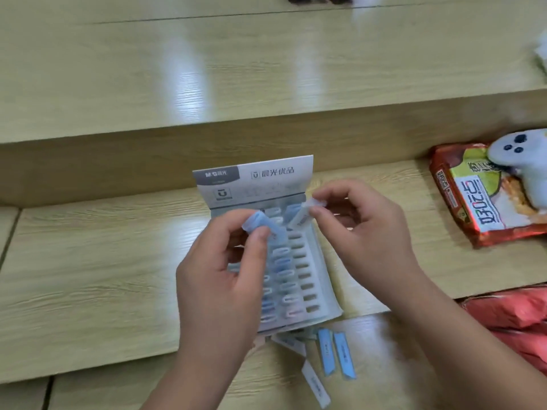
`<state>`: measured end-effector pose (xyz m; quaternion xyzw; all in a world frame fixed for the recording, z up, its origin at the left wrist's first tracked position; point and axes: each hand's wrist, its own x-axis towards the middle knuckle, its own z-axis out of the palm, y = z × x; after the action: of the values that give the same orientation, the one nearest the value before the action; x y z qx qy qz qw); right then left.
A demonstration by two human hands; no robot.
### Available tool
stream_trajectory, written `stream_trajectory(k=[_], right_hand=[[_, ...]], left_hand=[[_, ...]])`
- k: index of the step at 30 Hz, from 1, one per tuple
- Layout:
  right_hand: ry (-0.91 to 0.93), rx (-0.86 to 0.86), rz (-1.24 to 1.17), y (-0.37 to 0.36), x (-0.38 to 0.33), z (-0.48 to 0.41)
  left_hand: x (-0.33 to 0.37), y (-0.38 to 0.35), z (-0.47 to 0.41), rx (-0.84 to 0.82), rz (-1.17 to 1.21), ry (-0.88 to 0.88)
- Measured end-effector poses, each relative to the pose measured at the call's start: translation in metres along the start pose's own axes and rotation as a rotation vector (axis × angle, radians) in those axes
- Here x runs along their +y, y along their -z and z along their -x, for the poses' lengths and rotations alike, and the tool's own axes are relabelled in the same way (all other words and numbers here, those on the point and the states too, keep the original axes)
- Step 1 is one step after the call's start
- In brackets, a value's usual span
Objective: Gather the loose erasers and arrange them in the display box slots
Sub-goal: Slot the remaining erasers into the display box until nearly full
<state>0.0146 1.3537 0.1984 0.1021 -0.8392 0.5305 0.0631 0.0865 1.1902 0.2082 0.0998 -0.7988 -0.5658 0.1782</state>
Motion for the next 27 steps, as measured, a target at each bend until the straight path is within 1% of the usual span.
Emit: stream_trajectory(k=[3, 7, 11, 13, 15, 16, 18, 20, 21, 24, 26, 27], right_hand=[[0.056, -0.050, 0.107, -0.008, 0.017, -0.003], [0.125, -0.044, 0.290, -0.011, 0.028, -0.006], [0.123, -0.024, 0.338, -0.010, 0.031, -0.010], [0.184, -0.058, 0.401, -0.009, 0.030, -0.013], [0.283, -0.115, 0.485, -0.009, 0.028, -0.015], [0.304, -0.137, 0.525, -0.010, 0.027, -0.015], [0.287, -0.158, 0.581, -0.009, 0.024, -0.016], [0.274, -0.168, 0.558, -0.005, 0.017, -0.017], [0.272, -0.178, 0.489, -0.001, 0.012, -0.017], [0.261, -0.255, 0.170, 0.010, -0.004, -0.015], [0.269, -0.291, 0.122, 0.012, -0.010, -0.015], [0.271, -0.280, 0.125, 0.012, -0.010, -0.016]], left_hand=[[-0.007, -0.002, 0.001, -0.006, 0.002, 0.020], [-0.014, -0.006, 0.003, -0.040, -0.044, -0.006], [-0.017, -0.009, 0.002, -0.038, -0.070, -0.019], [-0.018, -0.010, 0.001, -0.036, -0.068, -0.018], [-0.018, -0.011, 0.000, -0.036, -0.061, -0.012], [-0.018, -0.011, -0.001, -0.038, -0.057, -0.005], [-0.016, -0.013, -0.003, -0.045, -0.057, 0.010], [-0.013, -0.015, -0.008, -0.061, -0.085, 0.002], [-0.011, -0.016, -0.010, -0.072, -0.103, -0.010], [-0.005, -0.020, -0.019, -0.136, -0.159, -0.070], [-0.003, -0.022, -0.023, -0.158, -0.194, -0.113], [-0.003, -0.024, -0.025, -0.162, -0.202, -0.132]])
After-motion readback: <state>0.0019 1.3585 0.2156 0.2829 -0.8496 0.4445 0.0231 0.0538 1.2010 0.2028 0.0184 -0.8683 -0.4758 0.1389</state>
